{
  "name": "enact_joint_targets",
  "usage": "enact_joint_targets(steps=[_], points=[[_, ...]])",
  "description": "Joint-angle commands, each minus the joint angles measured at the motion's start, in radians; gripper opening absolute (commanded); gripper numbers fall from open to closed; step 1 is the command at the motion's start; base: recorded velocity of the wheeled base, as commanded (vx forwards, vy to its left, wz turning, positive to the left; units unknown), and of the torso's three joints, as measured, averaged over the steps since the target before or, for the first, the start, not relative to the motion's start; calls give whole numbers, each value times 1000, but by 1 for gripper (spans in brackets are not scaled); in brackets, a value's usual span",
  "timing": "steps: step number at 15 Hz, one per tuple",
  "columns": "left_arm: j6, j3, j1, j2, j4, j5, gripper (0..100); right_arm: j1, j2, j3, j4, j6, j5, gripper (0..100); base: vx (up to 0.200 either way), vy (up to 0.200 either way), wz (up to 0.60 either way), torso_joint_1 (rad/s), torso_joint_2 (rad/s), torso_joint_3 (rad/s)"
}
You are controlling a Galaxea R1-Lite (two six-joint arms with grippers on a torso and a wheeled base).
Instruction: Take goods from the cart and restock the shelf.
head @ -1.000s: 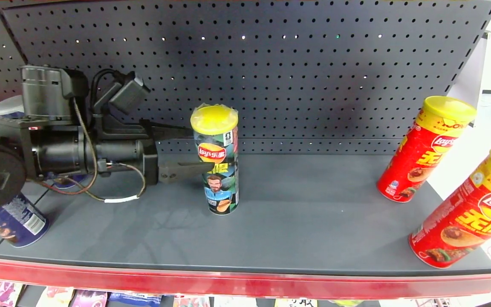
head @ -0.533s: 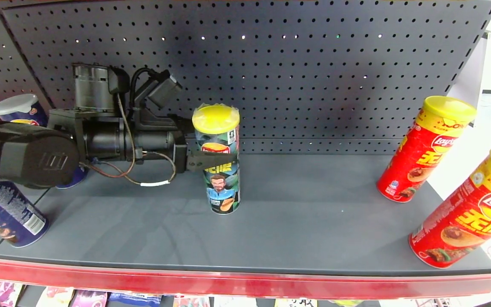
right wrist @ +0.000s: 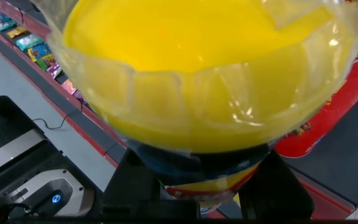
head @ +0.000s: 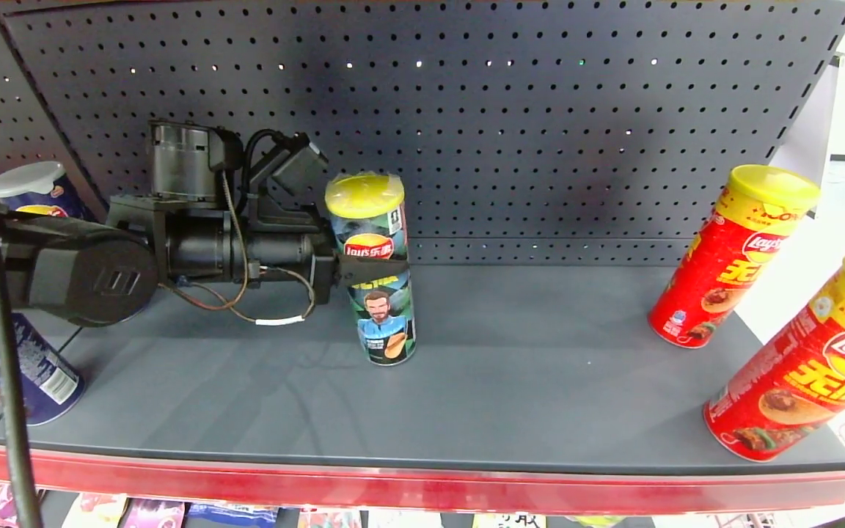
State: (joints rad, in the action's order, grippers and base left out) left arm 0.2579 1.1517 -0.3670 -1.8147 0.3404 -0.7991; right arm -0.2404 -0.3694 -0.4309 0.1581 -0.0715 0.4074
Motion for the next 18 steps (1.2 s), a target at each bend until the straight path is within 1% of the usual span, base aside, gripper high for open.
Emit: enact_joint_targets(steps=[1,3,6,7,8,9,11,14,18], points=[[-2,-10,-9,21,-1,-2,0,0,-3,-2,0,1,1,0,0,0,0,0,0,0],[-3,-49,-20,57,-3,-2,0,0,-5,-3,0,-1,1,0,0,0,0,0,0,0],[-3,-170,-59,147,-1,-12,0,-2,-17,-12,-2,-1,1,0,0,0,0,0,0,0],[-3,-170,-59,147,-1,-12,0,-2,-17,-12,-2,-1,1,0,0,0,0,0,0,0],[1,-239,-75,193,2,-12,0,-2,-17,-14,-2,-1,1,0,0,0,0,0,0,0],[4,-251,-75,204,2,-12,0,-2,-17,-14,-2,-1,1,0,0,0,0,0,0,0],[8,-306,-79,241,2,-11,0,-2,-17,-14,-2,1,1,0,0,0,0,0,0,0],[6,-352,-89,273,2,-15,0,-2,-19,-14,-2,-1,1,0,0,0,0,0,0,0],[8,-357,-89,276,2,-15,0,-2,-19,-14,-2,-1,1,0,0,0,0,0,0,0]])
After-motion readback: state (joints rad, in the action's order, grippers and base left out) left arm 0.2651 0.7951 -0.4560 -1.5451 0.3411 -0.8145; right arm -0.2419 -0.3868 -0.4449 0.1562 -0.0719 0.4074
